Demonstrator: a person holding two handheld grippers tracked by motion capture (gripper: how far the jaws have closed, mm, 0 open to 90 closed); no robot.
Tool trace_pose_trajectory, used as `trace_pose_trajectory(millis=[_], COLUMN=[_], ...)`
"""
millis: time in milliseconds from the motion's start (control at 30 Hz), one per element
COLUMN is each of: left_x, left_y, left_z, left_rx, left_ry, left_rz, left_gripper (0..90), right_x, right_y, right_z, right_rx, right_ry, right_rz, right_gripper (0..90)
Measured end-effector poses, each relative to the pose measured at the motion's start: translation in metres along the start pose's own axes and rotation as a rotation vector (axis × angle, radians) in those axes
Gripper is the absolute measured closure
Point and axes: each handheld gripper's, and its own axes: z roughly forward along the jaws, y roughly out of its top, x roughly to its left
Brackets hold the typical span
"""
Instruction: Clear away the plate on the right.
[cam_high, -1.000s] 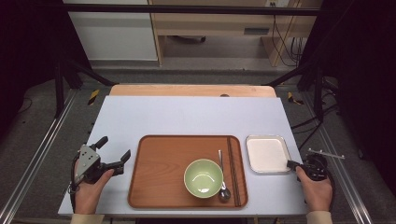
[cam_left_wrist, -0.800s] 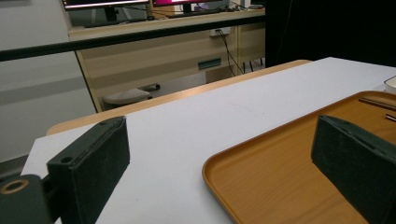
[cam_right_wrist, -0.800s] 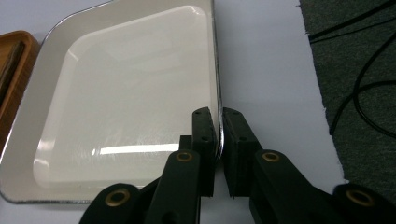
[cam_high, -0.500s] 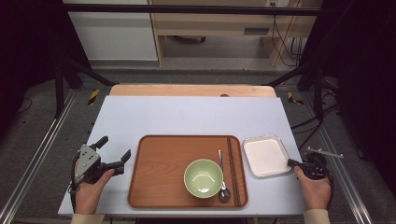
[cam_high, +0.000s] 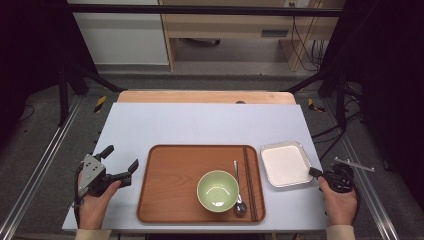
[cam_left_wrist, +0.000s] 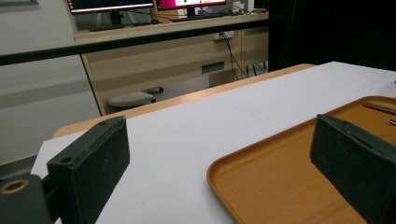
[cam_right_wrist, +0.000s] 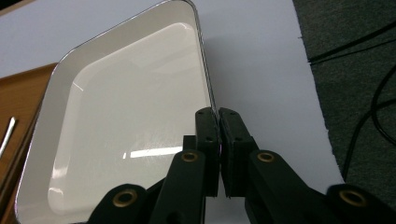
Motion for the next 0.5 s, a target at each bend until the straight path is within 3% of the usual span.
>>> trace_pose_trajectory(millis=[133, 233, 367, 500], left_x=[-0.005, -0.011, -0.024, -0.047], left_y=[0.009, 0.021, 0.037, 0.052], left_z=[-0.001, -0.002, -0.001, 0.006], left_rx=[-0.012, -0.022, -0.014, 0.004], left_ry=[-0.002, -0.008, -0.026, -0.082], left_rz=[0.003, -0.003, -0.006, -0.022], left_gripper=[4.6, 4.8, 7.3, 12.3], right_x=[0.01, 0.029, 0.062, 0.102], right_y=[0.005, 0.012, 0.025, 0.033], right_z=[-0.01, -0.015, -0.012, -0.001], right_rx=[-0.055, -0.088, -0.113, -0.118], right_ry=[0.034, 0.071, 0.141, 0.209], right_rz=[-0.005, -0.029, -0.072, -0.124], right_gripper=[87.5, 87.5, 87.5, 87.6])
